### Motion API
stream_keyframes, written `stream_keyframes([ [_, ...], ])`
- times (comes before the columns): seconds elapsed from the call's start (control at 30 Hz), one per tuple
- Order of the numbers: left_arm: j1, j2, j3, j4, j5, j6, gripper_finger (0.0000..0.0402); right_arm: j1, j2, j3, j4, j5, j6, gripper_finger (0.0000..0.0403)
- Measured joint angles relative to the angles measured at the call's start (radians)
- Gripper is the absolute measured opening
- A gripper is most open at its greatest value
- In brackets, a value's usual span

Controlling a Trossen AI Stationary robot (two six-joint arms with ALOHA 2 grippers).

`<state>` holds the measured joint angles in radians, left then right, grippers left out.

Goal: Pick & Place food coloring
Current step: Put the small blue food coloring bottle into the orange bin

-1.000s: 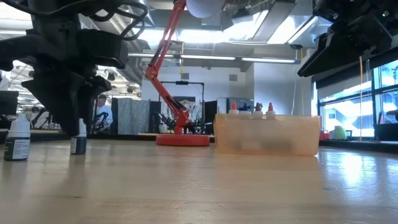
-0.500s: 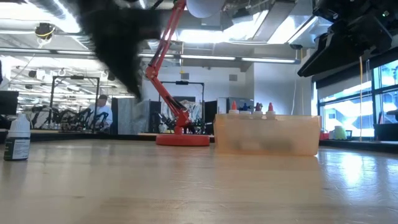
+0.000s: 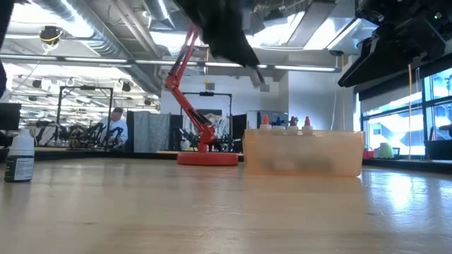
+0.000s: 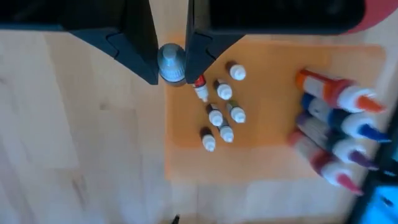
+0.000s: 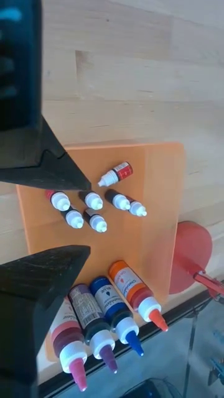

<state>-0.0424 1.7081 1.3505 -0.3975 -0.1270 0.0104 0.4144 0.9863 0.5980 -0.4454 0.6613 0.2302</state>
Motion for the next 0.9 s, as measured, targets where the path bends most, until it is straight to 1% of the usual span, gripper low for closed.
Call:
stream_keyframes([
  [0.13,0.047,0.114,0.074,-0.027,0.087,0.011,0.0053,0.0,0.0,0.0,-0.001,0.0,0.0,0.0155],
  [0.33,0.097,0.23,0.124,-0.033,0.1,0.019,0.0054,0.0,0.0,0.0,-0.003,0.0,-0.002,0.0155],
  [0.43,0.114,0.252,0.126,-0.047,0.1,0.017,0.0055,0.0,0.0,0.0,-0.003,0.0,-0.003,0.0155],
  [0.5,0.121,0.26,0.125,-0.086,0.1,0.002,0.0055,0.0,0.0,0.0,-0.003,0.0,-0.003,0.0155],
  [0.73,0.121,0.286,0.125,-0.096,0.105,-0.006,0.0056,0.0,0.0,0.0,-0.003,0.0,-0.003,0.0155],
  [0.83,0.121,0.287,0.125,-0.095,0.146,-0.005,0.0057,0.0,0.0,0.0,-0.003,0.0,-0.003,0.0155],
  [0.9,0.12,0.287,0.125,-0.093,0.154,-0.011,0.0059,0.0,0.0,0.0,-0.003,0.0,-0.003,0.0155],
])
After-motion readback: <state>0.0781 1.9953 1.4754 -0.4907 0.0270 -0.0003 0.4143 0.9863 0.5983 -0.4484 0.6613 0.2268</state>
